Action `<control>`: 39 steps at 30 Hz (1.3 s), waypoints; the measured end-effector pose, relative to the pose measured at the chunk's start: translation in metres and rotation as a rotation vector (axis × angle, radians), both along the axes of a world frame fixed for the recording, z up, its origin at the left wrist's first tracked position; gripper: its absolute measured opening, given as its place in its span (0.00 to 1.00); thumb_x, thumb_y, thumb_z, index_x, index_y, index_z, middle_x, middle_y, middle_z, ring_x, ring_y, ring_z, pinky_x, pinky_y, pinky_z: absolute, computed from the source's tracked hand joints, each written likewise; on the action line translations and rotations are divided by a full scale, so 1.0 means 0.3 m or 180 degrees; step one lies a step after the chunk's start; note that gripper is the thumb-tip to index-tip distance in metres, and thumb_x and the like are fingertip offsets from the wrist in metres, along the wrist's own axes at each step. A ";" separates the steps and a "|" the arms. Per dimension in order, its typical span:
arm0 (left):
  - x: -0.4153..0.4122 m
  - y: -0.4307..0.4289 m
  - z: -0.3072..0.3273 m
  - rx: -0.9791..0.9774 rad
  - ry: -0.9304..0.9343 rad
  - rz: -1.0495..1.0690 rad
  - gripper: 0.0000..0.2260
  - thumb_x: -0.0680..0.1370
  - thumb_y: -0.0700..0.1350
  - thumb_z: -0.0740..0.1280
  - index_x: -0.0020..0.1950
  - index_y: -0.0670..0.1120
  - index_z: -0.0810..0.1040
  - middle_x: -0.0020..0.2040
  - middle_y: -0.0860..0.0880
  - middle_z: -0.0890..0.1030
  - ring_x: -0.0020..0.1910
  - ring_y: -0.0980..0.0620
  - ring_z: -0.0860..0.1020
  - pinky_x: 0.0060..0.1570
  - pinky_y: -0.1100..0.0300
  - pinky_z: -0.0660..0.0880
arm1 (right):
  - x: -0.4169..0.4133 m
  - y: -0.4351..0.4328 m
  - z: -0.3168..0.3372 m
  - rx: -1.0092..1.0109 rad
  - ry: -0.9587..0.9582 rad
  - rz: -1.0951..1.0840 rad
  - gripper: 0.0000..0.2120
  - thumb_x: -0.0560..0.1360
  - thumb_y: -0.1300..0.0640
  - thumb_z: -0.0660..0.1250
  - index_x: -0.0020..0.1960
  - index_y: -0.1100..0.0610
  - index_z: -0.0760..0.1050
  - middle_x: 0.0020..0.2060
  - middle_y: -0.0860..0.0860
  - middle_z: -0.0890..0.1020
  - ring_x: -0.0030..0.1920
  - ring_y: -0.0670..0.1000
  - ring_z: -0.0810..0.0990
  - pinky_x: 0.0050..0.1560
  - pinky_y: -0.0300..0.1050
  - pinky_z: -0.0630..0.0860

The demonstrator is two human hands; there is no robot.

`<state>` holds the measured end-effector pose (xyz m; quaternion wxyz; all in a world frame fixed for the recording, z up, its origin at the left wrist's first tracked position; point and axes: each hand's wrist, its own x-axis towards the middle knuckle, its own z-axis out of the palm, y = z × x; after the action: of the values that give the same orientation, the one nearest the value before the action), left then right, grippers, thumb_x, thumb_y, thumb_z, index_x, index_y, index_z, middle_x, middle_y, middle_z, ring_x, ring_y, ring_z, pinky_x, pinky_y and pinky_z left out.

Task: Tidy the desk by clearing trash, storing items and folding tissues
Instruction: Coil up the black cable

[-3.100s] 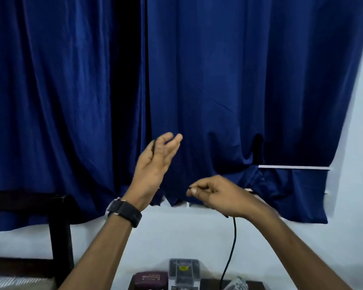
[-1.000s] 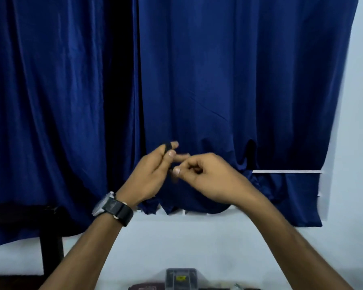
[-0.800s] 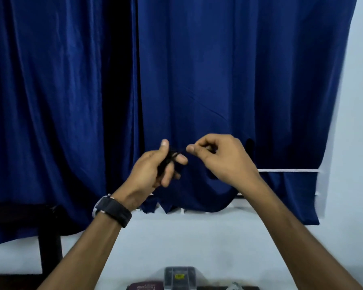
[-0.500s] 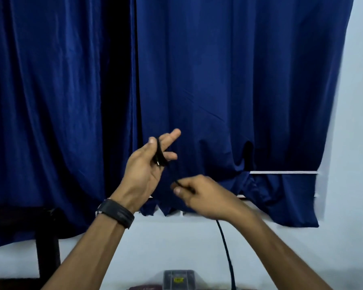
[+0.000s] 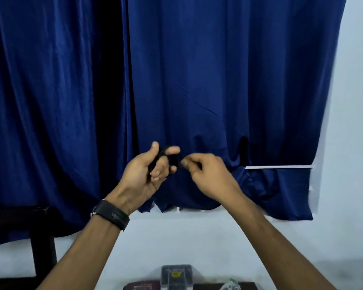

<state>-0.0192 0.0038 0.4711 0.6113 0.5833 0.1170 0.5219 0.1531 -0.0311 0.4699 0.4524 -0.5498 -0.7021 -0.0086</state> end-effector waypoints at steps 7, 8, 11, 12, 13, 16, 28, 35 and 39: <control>0.005 0.050 -0.037 0.0645 0.0150 0.0795 0.15 0.88 0.44 0.52 0.68 0.39 0.72 0.57 0.45 0.87 0.56 0.48 0.85 0.57 0.58 0.78 | -0.056 -0.062 -0.029 -0.0458 -0.0831 0.0194 0.10 0.82 0.53 0.62 0.46 0.54 0.79 0.40 0.48 0.84 0.41 0.54 0.82 0.44 0.55 0.81; 0.004 0.048 -0.052 0.0901 0.0606 0.1124 0.14 0.88 0.44 0.53 0.67 0.41 0.73 0.54 0.48 0.88 0.54 0.51 0.86 0.55 0.61 0.78 | -0.057 -0.069 -0.015 -0.0214 -0.0832 0.0130 0.09 0.81 0.52 0.64 0.49 0.52 0.82 0.41 0.46 0.85 0.42 0.51 0.83 0.47 0.50 0.81; -0.003 0.030 -0.090 0.1362 0.1630 0.1398 0.17 0.87 0.49 0.55 0.53 0.40 0.78 0.36 0.52 0.81 0.35 0.56 0.78 0.40 0.62 0.73 | -0.053 -0.083 0.025 0.0201 -0.0370 0.0143 0.05 0.75 0.47 0.73 0.49 0.47 0.84 0.39 0.40 0.85 0.40 0.36 0.81 0.45 0.34 0.77; -0.006 0.022 -0.094 0.1323 0.1705 0.1353 0.22 0.87 0.52 0.54 0.48 0.37 0.76 0.30 0.52 0.75 0.29 0.55 0.72 0.34 0.60 0.67 | -0.049 -0.086 0.030 0.0210 -0.0221 0.0168 0.06 0.74 0.47 0.75 0.49 0.46 0.84 0.38 0.40 0.83 0.38 0.33 0.79 0.41 0.29 0.73; -0.007 0.014 -0.091 0.1222 0.1668 0.1320 0.27 0.87 0.56 0.52 0.44 0.35 0.75 0.27 0.51 0.70 0.27 0.54 0.66 0.32 0.59 0.62 | -0.044 -0.083 0.029 0.0197 -0.0078 0.0194 0.08 0.72 0.47 0.77 0.49 0.46 0.84 0.40 0.41 0.82 0.37 0.33 0.77 0.39 0.29 0.71; -0.004 -0.015 -0.064 0.0950 0.1663 0.1388 0.39 0.84 0.65 0.45 0.37 0.37 0.81 0.22 0.50 0.64 0.25 0.51 0.61 0.30 0.59 0.62 | -0.032 -0.065 0.010 -0.0101 0.0266 0.0475 0.14 0.73 0.46 0.77 0.58 0.44 0.82 0.50 0.42 0.81 0.44 0.39 0.81 0.49 0.35 0.77; 0.028 -0.024 -0.059 0.0000 0.1296 0.1736 0.37 0.83 0.67 0.50 0.37 0.38 0.79 0.21 0.48 0.67 0.21 0.50 0.67 0.29 0.58 0.70 | -0.033 -0.016 -0.086 -0.0479 0.1161 0.1187 0.28 0.72 0.59 0.79 0.67 0.44 0.74 0.48 0.52 0.85 0.49 0.55 0.86 0.56 0.45 0.83; 0.051 -0.060 -0.049 -0.0513 0.0666 0.1319 0.40 0.77 0.75 0.50 0.53 0.40 0.80 0.23 0.49 0.68 0.19 0.54 0.64 0.28 0.59 0.70 | -0.017 -0.039 -0.099 -0.0821 0.2033 0.1502 0.18 0.75 0.65 0.75 0.63 0.57 0.79 0.43 0.54 0.84 0.47 0.55 0.85 0.56 0.59 0.83; 0.052 -0.066 -0.048 -0.0913 0.0180 0.0698 0.42 0.74 0.78 0.49 0.63 0.42 0.75 0.24 0.46 0.67 0.20 0.53 0.61 0.29 0.60 0.67 | -0.005 -0.062 -0.119 -0.0997 0.2415 0.1548 0.10 0.78 0.66 0.71 0.58 0.60 0.83 0.51 0.67 0.85 0.49 0.57 0.85 0.54 0.55 0.84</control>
<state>-0.0036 -0.0161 0.4566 0.6241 0.4883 0.2702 0.5468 0.1517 -0.0495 0.4341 0.5774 -0.3954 -0.5885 0.4049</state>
